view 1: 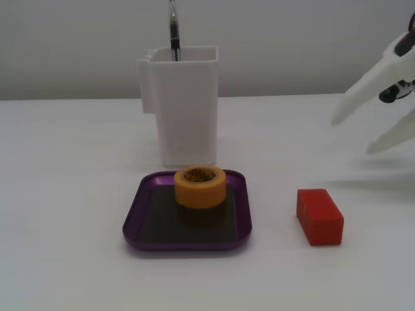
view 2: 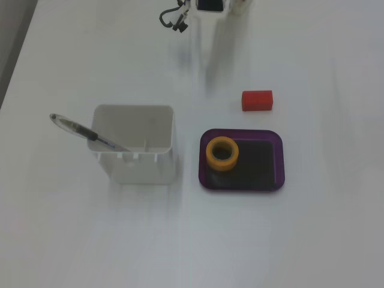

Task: Grab up the yellow tape and put it in the box.

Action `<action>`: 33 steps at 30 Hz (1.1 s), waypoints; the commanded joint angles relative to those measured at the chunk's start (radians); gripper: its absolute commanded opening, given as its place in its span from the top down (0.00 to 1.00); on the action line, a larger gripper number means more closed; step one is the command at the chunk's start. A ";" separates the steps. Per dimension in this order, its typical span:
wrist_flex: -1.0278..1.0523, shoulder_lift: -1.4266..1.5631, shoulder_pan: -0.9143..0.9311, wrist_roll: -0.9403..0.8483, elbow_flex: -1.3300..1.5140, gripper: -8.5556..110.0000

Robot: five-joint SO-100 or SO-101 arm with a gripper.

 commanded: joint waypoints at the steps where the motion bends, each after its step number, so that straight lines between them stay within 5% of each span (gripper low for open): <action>1: 0.061 0.143 0.006 0.006 0.032 0.78; 9: 0.120 0.086 0.003 0.008 0.049 0.80; 13: 0.132 0.086 0.003 0.008 0.049 0.94; 33: 0.118 0.086 -0.006 -0.006 0.160 0.90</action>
